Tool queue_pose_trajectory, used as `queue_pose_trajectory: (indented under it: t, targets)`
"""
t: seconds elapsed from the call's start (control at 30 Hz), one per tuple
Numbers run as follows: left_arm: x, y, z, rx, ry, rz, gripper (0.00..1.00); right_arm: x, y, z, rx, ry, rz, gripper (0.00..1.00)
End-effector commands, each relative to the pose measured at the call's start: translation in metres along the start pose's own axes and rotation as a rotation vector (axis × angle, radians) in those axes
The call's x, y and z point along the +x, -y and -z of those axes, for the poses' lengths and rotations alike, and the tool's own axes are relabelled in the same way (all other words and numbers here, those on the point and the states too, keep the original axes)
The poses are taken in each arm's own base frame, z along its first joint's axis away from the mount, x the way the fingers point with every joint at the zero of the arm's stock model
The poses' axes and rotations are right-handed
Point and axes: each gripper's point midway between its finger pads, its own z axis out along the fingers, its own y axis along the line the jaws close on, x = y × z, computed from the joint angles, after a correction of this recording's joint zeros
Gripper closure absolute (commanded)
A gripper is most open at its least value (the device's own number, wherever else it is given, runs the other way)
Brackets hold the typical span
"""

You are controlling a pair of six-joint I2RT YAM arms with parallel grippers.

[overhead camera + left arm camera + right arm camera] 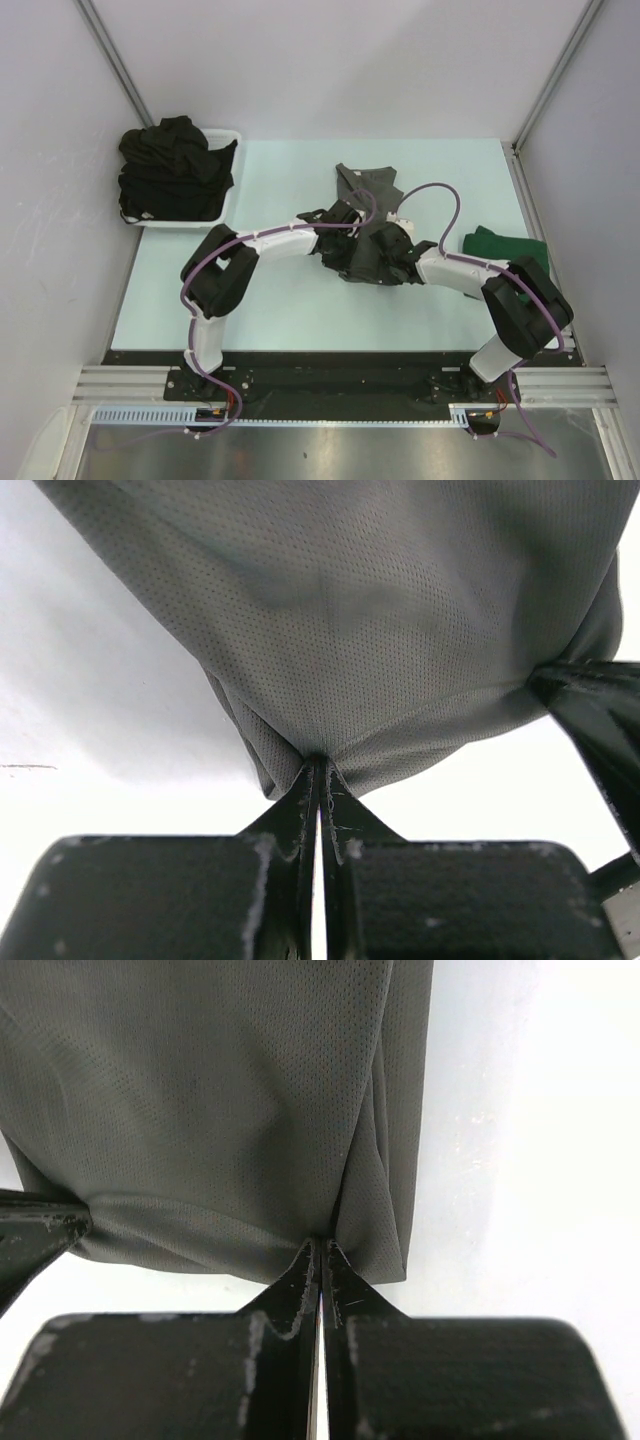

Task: Fold and stack the t-shirts
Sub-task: Grab one side of the 2/3 rectangular tshirt with both arms

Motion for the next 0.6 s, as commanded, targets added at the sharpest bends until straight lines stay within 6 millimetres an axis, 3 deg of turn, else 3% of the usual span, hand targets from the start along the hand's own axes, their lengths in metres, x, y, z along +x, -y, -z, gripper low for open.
queue_pose_trajectory:
  t: [0.0,0.3,0.57]
  targets:
    - [0.001,-0.001,0.011,-0.03,-0.017,-0.031,0.98,-0.014,0.005,0.003,0.035,0.031,0.023,1.0]
    - [-0.014,0.003,0.014,-0.033,0.002,-0.056,0.98,-0.044,0.004,-0.011,0.047,0.058,0.057,1.0]
    - [-0.014,0.001,0.012,-0.045,-0.002,-0.067,0.97,-0.045,0.008,-0.023,0.051,0.044,0.061,1.0]
